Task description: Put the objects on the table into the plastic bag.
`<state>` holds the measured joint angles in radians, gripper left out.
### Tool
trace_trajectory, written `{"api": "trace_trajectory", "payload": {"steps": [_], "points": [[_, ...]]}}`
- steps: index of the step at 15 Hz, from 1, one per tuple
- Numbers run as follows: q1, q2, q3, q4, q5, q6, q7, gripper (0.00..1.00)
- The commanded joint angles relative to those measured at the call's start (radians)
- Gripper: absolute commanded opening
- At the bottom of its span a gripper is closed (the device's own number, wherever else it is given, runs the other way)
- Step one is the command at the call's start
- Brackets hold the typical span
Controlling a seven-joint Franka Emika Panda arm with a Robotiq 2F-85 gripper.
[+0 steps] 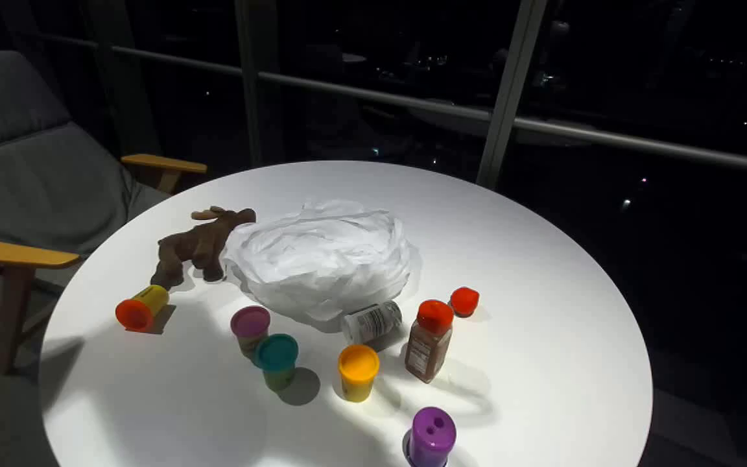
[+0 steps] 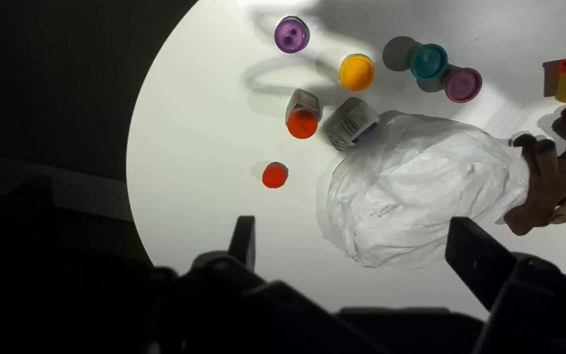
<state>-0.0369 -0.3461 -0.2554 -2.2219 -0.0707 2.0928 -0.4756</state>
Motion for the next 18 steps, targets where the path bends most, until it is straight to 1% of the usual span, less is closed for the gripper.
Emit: {"api": "trace_trajectory", "payload": {"steps": [1, 9, 12, 14, 16, 18], "points": [[-0.016, 0.002, 0.015, 0.006, 0.007, 0.0, -0.005, 1.0], [-0.016, -0.002, 0.014, 0.017, 0.007, 0.0, -0.005, 1.0], [-0.005, 0.084, 0.002, 0.109, 0.06, -0.013, -0.005, 1.0], [0.0, 0.174, 0.009, 0.204, 0.111, -0.037, 0.029, 1.0], [0.001, 0.28, 0.017, 0.314, 0.189, -0.059, 0.052, 1.0], [-0.013, 0.385, 0.039, 0.41, 0.237, -0.052, 0.116, 1.0]]}}
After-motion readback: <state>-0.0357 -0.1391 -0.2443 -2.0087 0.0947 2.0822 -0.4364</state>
